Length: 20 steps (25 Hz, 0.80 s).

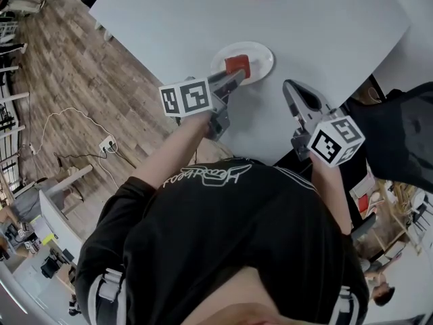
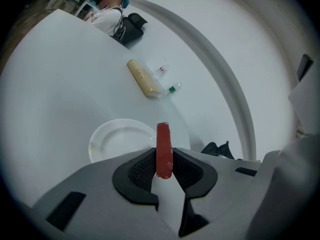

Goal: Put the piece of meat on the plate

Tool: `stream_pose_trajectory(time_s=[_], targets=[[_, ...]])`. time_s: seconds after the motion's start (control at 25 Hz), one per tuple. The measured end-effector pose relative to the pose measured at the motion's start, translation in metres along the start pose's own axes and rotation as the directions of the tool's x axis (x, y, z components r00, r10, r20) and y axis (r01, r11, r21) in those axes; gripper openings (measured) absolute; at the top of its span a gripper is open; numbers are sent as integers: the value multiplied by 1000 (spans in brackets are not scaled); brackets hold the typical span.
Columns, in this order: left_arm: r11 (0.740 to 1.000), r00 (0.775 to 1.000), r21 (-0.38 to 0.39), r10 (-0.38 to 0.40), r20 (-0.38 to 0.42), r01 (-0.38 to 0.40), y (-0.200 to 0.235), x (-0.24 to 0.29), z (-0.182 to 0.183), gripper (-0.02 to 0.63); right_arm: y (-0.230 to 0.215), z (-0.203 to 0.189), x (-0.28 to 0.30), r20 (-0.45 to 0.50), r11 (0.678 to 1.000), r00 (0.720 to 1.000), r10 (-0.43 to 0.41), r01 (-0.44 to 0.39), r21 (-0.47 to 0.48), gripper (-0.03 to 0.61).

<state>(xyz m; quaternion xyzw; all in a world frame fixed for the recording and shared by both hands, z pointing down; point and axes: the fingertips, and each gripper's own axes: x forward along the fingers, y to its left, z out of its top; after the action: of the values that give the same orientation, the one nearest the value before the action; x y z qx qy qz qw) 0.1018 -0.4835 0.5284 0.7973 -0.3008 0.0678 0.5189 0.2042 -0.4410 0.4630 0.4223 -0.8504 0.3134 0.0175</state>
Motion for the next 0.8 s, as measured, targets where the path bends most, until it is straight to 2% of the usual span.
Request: stream_pose_trajectory(time_s=[0.52, 0.8], targets=[[993, 995, -64, 92, -43, -94, 31, 13, -6, 92, -6, 1, 2, -3, 1000, 1000, 5, -5, 7, 8], [990, 993, -89, 106, -53, -111, 32, 13, -5, 94, -7, 3, 1, 1, 1000, 1000, 2, -2, 8, 6]])
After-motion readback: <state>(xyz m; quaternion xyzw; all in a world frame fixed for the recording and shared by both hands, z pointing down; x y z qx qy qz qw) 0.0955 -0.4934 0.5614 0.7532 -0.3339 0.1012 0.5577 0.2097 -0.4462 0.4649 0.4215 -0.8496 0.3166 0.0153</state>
